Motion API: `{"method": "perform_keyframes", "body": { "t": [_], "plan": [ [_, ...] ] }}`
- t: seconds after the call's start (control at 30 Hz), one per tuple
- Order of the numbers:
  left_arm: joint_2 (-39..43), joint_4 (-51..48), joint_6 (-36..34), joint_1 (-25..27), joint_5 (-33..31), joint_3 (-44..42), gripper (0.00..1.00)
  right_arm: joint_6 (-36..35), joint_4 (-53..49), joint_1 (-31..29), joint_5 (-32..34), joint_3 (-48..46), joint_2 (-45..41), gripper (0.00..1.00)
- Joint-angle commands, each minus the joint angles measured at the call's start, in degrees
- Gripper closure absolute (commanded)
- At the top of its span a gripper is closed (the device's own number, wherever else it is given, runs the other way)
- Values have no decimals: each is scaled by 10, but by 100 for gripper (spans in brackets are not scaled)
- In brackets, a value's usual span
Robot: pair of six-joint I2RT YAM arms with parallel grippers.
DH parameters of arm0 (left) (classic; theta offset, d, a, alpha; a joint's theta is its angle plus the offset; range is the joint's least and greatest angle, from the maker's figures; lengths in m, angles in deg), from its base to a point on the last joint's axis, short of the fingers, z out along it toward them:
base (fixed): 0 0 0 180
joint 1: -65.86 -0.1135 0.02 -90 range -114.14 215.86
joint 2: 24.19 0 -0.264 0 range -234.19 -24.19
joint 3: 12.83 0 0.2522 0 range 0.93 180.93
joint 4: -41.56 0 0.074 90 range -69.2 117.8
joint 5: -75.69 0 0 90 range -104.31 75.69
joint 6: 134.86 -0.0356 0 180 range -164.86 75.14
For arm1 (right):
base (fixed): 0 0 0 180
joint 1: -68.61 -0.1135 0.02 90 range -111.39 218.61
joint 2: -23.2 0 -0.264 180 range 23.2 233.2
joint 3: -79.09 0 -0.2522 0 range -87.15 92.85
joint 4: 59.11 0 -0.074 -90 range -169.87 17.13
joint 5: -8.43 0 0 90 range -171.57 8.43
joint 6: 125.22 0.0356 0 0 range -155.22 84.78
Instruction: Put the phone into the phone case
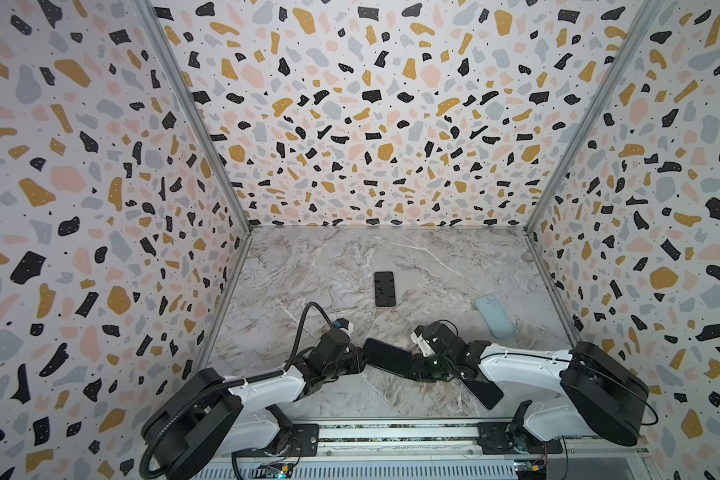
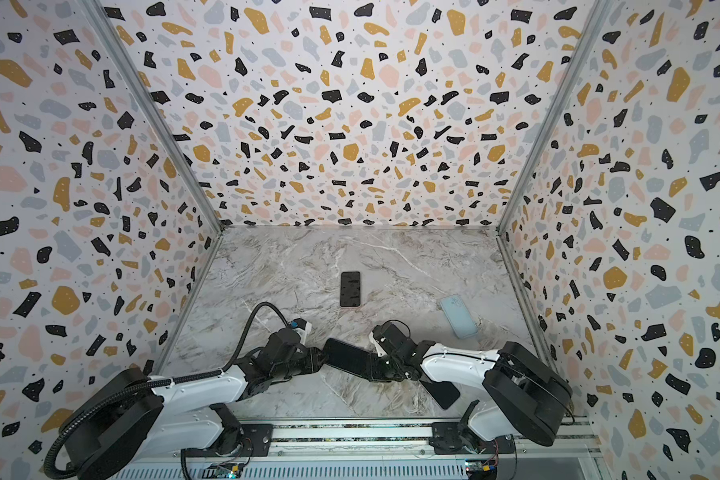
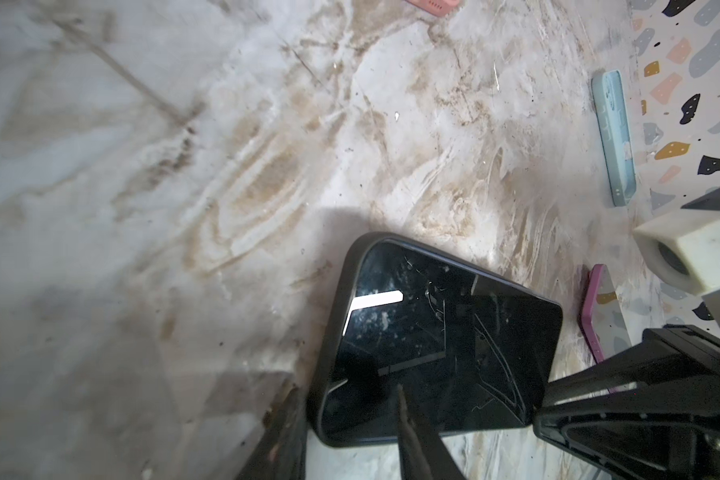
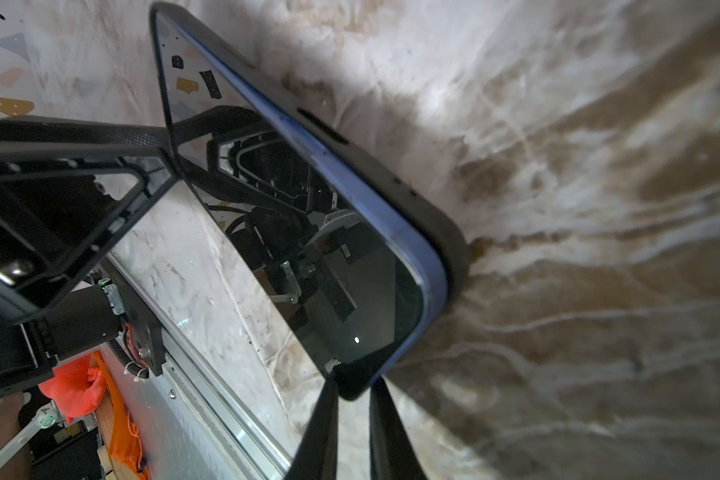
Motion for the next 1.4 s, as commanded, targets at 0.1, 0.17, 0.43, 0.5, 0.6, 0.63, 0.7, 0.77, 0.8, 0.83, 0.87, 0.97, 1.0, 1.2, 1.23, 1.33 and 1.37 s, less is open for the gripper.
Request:
{"method": "perform_keyframes", "body": {
  "t": [0.1,0.17,0.43,0.5,0.6,0.63,0.7,0.77,0.8,0.83,0.87,0.97,1.0,1.2,1.23,1.33,1.37],
  "plan": [
    [-18,39,14,28,52,-11,66,-5,35,-16,-2,30,27,86],
    [-19,37,13,28,52,-9,66,-5,37,-17,-4,32,34,86],
    [-5,-96,-53,24,26,44,57,-20,-7,3,19,14,-22,76],
    [6,-122,-61,21,19,48,53,-29,-24,17,24,6,-50,71],
    [27,-156,-64,19,17,46,42,-54,-47,32,29,5,-87,63],
    [36,-168,-64,20,20,44,38,-68,-43,37,23,6,-96,60],
    [59,-181,-56,21,35,37,33,-99,-37,45,15,15,-95,54],
    [89,-189,-41,25,43,27,29,-138,-44,55,18,37,-79,49],
    [103,-185,-32,30,47,22,28,-154,-48,57,24,46,-69,46],
    [115,-172,-20,35,53,13,28,-173,-50,64,24,56,-56,45],
    [123,-156,-7,39,55,6,28,-190,-51,71,22,66,-42,44],
    [116,-116,15,54,57,-1,29,-224,-41,89,2,82,-1,41],
    [106,-110,14,60,56,3,29,-232,-38,91,-6,86,12,40],
    [40,-76,3,74,52,24,37,-250,-21,92,-47,89,64,42],
    [30,-71,-1,74,51,27,38,-250,-19,90,-48,87,64,43],
    [2,-66,-10,75,47,40,41,-249,-20,85,-56,82,61,46],
    [-7,-66,-14,75,46,46,42,-248,-19,83,-56,80,60,47]
  ]
}}
